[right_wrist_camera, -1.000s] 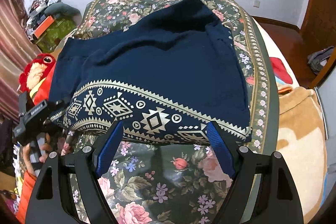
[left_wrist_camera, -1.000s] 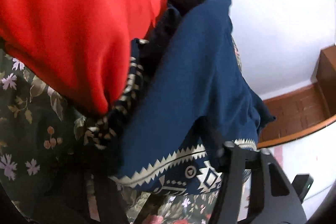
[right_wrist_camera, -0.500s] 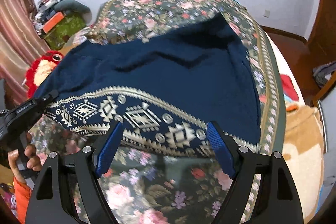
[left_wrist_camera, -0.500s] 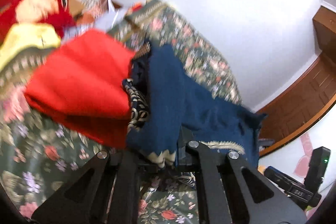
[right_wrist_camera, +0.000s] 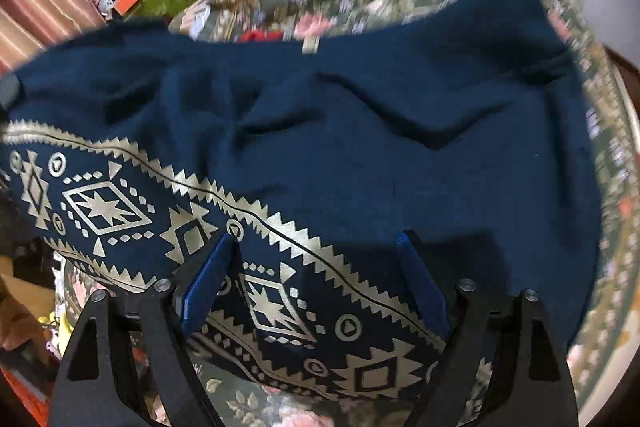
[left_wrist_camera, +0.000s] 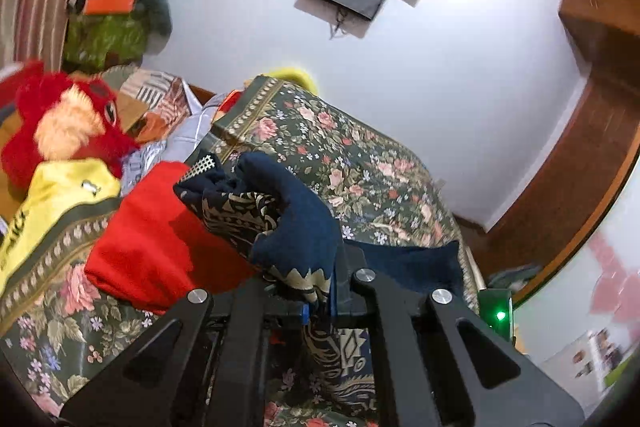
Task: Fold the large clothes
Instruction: 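Grasp the folded hoodie edge with the left gripper and lift it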
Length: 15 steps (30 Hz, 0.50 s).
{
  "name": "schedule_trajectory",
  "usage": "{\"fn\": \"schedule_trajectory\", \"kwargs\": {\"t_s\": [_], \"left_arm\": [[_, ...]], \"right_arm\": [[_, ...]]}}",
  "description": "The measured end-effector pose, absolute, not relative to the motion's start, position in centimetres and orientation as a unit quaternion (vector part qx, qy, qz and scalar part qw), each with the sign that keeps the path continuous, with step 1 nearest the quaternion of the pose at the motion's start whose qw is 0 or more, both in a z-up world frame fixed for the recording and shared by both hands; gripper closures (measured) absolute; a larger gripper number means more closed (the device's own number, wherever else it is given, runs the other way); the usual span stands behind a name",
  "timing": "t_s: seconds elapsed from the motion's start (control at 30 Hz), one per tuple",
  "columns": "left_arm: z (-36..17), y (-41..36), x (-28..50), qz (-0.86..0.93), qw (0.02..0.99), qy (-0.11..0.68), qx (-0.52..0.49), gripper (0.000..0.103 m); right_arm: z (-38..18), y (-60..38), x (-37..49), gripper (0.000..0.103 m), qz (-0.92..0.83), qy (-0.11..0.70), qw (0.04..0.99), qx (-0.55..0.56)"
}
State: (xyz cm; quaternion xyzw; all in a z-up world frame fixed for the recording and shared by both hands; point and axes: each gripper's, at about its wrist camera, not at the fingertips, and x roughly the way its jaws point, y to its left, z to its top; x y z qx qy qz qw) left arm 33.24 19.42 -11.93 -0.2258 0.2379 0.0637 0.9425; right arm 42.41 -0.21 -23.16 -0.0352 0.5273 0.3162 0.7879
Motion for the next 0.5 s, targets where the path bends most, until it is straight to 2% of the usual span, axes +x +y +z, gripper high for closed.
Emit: {"fn": "schedule_trajectory", "kwargs": {"t_s": [0.1, 0.2, 0.33, 0.5], "left_arm": [[-10.9, 16.7, 34.1, 0.052, 0.952, 0.234, -0.190, 0.098], [-9.5, 14.0, 35.4, 0.029, 0.958, 0.229, -0.168, 0.098], [-8.1, 8.9, 37.5, -0.013, 0.965, 0.231, -0.121, 0.098], [-8.9, 1.6, 40.0, -0.081, 0.958, 0.263, -0.076, 0.098]], "right_arm": [[-22.6, -0.5, 41.9, 0.019, 0.328, 0.522, 0.785, -0.048], [-21.2, -3.0, 42.0, 0.019, 0.336, 0.518, 0.786, -0.014], [-18.7, -8.9, 42.1, 0.019, 0.308, 0.488, 0.816, 0.033], [-17.3, -16.7, 42.3, 0.019, 0.238, 0.461, 0.854, 0.050]]}}
